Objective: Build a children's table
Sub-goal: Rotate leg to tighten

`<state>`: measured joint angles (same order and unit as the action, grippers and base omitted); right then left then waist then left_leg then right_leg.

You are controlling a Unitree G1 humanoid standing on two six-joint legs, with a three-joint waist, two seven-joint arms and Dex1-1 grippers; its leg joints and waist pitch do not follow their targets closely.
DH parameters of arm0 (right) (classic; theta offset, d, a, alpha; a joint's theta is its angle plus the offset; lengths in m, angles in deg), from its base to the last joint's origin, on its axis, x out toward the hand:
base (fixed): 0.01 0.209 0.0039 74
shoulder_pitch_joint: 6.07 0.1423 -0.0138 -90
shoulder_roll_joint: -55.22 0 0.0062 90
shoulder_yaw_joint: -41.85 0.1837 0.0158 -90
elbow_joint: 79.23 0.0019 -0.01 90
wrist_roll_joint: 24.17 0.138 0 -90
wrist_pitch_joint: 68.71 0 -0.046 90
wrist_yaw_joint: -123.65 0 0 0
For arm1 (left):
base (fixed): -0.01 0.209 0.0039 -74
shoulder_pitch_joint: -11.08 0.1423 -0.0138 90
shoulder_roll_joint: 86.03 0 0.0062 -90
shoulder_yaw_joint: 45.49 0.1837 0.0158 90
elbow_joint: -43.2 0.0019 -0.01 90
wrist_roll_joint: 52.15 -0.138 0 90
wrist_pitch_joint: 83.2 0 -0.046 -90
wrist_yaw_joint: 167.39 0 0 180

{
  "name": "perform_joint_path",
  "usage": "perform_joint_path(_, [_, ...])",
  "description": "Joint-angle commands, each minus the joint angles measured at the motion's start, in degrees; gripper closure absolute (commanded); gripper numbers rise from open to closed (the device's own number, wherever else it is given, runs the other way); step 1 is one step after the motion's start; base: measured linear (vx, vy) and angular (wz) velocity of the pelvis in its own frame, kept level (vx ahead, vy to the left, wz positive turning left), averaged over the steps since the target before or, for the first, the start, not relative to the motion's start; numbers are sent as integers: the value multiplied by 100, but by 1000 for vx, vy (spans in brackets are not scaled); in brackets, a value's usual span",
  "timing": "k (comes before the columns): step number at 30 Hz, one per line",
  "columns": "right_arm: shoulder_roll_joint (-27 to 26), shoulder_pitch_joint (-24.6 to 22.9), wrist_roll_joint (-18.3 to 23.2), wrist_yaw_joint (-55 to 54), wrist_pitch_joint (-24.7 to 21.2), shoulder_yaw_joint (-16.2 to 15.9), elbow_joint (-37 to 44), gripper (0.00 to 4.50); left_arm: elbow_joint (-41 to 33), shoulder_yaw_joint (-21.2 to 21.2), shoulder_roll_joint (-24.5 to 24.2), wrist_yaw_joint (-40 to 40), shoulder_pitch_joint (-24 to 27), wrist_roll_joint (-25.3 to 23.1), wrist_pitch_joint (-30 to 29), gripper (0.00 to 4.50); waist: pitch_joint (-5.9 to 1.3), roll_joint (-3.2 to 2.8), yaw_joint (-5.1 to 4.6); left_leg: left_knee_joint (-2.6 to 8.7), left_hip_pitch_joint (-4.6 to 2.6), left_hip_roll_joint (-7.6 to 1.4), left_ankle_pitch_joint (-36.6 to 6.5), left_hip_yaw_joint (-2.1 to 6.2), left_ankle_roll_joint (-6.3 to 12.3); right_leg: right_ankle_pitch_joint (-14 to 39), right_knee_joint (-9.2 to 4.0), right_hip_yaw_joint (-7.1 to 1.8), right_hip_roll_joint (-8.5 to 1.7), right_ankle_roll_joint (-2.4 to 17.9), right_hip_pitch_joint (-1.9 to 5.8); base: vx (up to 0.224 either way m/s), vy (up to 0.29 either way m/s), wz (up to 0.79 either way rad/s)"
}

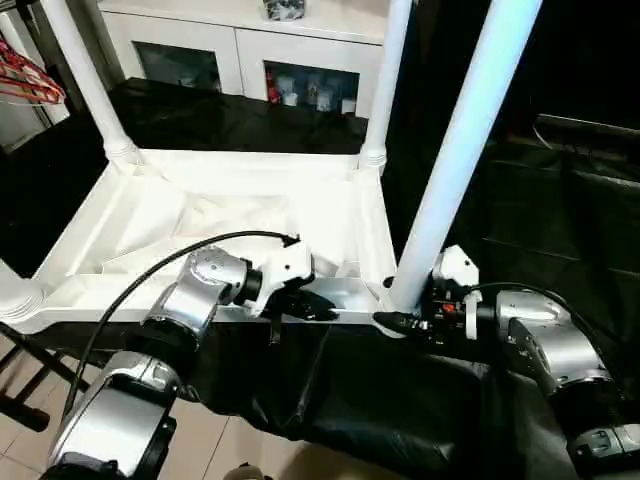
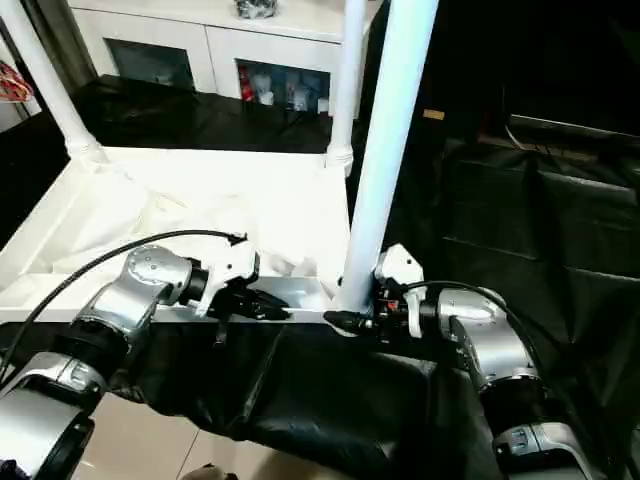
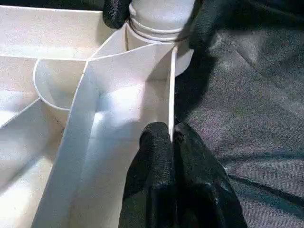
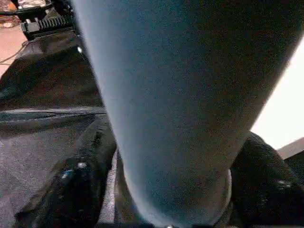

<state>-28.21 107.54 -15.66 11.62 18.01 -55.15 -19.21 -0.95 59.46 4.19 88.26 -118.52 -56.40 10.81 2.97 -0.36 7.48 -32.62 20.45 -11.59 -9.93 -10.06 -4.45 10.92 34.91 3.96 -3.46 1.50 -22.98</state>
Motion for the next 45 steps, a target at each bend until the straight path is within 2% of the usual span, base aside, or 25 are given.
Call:
perform_joint_path(1, [-82, -167, 47, 343, -169, -399, 181, 155, -214, -41, 61, -122, -48, 149, 39, 450, -360, 73, 12, 303, -6, -186, -930, 26, 432, 1082, -445, -273, -476, 1099, 318, 0, 0, 0])
perform_joint_path(3, [-74, -178, 68, 370, -246, -407, 249, 169, -216, -55, 53, -132, -45, 154, 57, 450, -362, 69, 25, 297, -5, -187, -899, 24, 460, 983, -435, -273, -473, 1112, 317, 0, 0, 0])
perform_joint_path(9, [-186, -232, 65, 193, -260, -326, 258, 186, -178, -119, 70, -392, -53, 110, 44, 450, -364, 74, 58, 298, -8, -182, -954, 25, 397, 1176, -450, -272, -479, 1040, 317, 0, 0, 0])
perform_joint_path(10, [-269, -246, 49, -22, -259, -262, 223, 186, -149, -148, 102, -610, -69, 66, -5, 450, -361, 73, 57, 300, -8, -185, -958, 27, 392, 1172, -447, -272, -480, 1039, 312, 0, 0, 0])
perform_joint_path(11, [-395, -260, 24, -354, -236, -175, 157, 187, -102, -205, 187, -920, -100, 32, -103, 450, -353, 131, 46, 307, -5, -183, -974, 23, 384, 1223, -458, -268, -479, 1016, 313, 0, 0, 0])
perform_joint_path(13, [-515, -267, -4, -703, -238, -97, 97, 187, -59, -255, 277, -1200, -131, 5, -192, 450, -342, 94, 42, 319, -18, -182, -1054, 32, 316, 1464, -480, -268, -494, 966, 293, 0, 0, 0])
perform_joint_path(14, [-672, -246, -67, -1168, -251, 0, -17, 187, -21, -300, 391, -1494, -163, -23, -267, 450, -341, 96, 32, 325, -26, -184, -1085, 37, 286, 1548, -487, -271, -503, 946, 292, 0, 0, 0])
perform_joint_path(15, [-868, -194, -141, -1677, -271, 98, -190, 188, 8, -306, 535, -1758, -188, -64, -329, 450, -311, 91, -3, 351, -41, -168, -1239, 46, 187, 1945, -538, -269, -506, 851, 274, 0, 0, 0])
perform_joint_path(18, [-1090, -116, -214, -2214, -278, 195, -399, 188, 57, -308, 695, -2034, -226, -106, -408, 450, -317, 96, -58, 364, -60, -158, -1369, 59, 137, 2119, -565, -280, -502, 786, 278, 0, 0, 0])
perform_joint_path(19, [-1243, -50, -286, -2603, -258, 246, -541, 188, 100, -315, 808, -2232, -265, -124, -460, 450, -319, 98, -68, 361, -52, -158, -1348, 56, 146, 2071, -559, -289, -504, 788, 279, 0, 0, 0])
perform_joint_path(20, [-1275, -36, -302, -2683, -254, 256, -570, 188, 109, -317, 831, -2273, -273, -128, -471, 450, -318, 65, -74, 361, -54, -158, -1334, 57, 142, 2016, -554, -295, -502, 805, 271, 0, 0, 0])
perform_joint_path(21, [-1517, 95, -407, -3344, -248, 354, -821, 188, 171, -316, 993, -2577, -340, -166, -545, 450, -316, 77, -124, 367, -46, -142, -1338, 57, 111, 1994, -551, -283, -487, 816, 277, 0, 0, 0])
perform_joint_path(23, [-1746, 240, -484, -3959, -224, 471, -1074, 188, 208, -296, 1135, -2851, -396, -220, -582, 450, -330, 66, -140, 363, -55, -144, -1297, 64, 70, 1961, -546, -290, -502, 833, 278, 0, 0, 0])
perform_joint_path(24, [-2095, 464, -464, -4527, -67, 621, -1387, 188, 222, -310, 1351, -3179, -461, -257, -630, 450, -336, 27, -146, 361, -62, -146, -1289, 65, 55, 1855, -534, -292, -501, 872, 274, 0, 0, 0])
perform_joint_path(26, [-2193, 522, -465, -4656, 11, 650, -1466, 188, 224, -314, 1411, -3273, -477, -280, -637, 450, -328, 39, -185, 365, -51, -144, -1302, 62, 43, 1748, -532, -298, -491, 916, 271, 0, 0, 0])
perform_joint_path(27, [-2288, 584, -595, -4769, 247, 554, -1559, 188, 190, -251, 1461, -3317, -469, -353, -606, 450, -355, 53, -176, 341, -33, -130, -1165, 50, 112, 1424, -498, -304, -485, 961, 300, 0, 0, 0])
perform_joint_path(28, [-2291, 586, -602, -4772, 258, 547, -1563, 188, 188, -247, 1463, -3317, -467, -356, -604, 450, -354, 50, -172, 340, -31, -130, -1141, 46, 145, 1366, -500, -302, -488, 967, 300, 0, 0, 0])
perform_joint_path(30, [-2358, 624, -563, -4618, 348, 522, -1620, 132, 102, -166, 1481, -3218, -413, -358, -580, 450, -361, 50, -168, 330, -17, -127, -1029, 40, 252, 1110, -475, -299, -477, 1014, 319, 0, 0, 0])
perform_joint_path(31, [-2377, 635, -537, -4592, 358, 545, -1634, 132, 88, -150, 1477, -3179, -399, -353, -566, 450, -359, 49, -169, 331, -17, -129, -1027, 40, 270, 1087, -474, -298, -478, 1024, 320, 0, 0, 0])
perform_joint_path(35, [-2297, 628, -433, -4144, 380, 609, -1600, 89, -38, -105, 1328, -2890, -277, -325, -451, 450, -345, 41, -172, 349, -25, -143, -1184, 49, 280, 1326, -498, -293, -483, 1006, 317, 0, 0, 0])
perform_joint_path(37, [-2097, 586, -490, -3849, 440, 515, -1552, 73, -159, -63, 1170, -2551, -174, -266, -370, 450, -356, 45, -190, 346, -10, -147, -1178, 51, 288, 1227, -482, -295, -488, 1035, 334, 0, 0, 0])
perform_joint_path(42, [-1798, 494, -465, -3278, 503, 382, -1443, 73, -279, -18, 950, -2152, -65, -213, -300, 450, -356, 56, -215, 322, 21, -127, -991, 39, 401, 941, -465, -287, -472, 1115, 361, 0, 0, 0])
perform_joint_path(45, [-1232, 271, -329, -1955, 389, 139, -1036, 73, -388, 18, 574, -1472, 27, -87, -115, 450, -345, 55, -188, 324, 8, -147, -1046, 36, 448, 1177, -488, -285, -471, 1053, 357, 0, 0, 0])
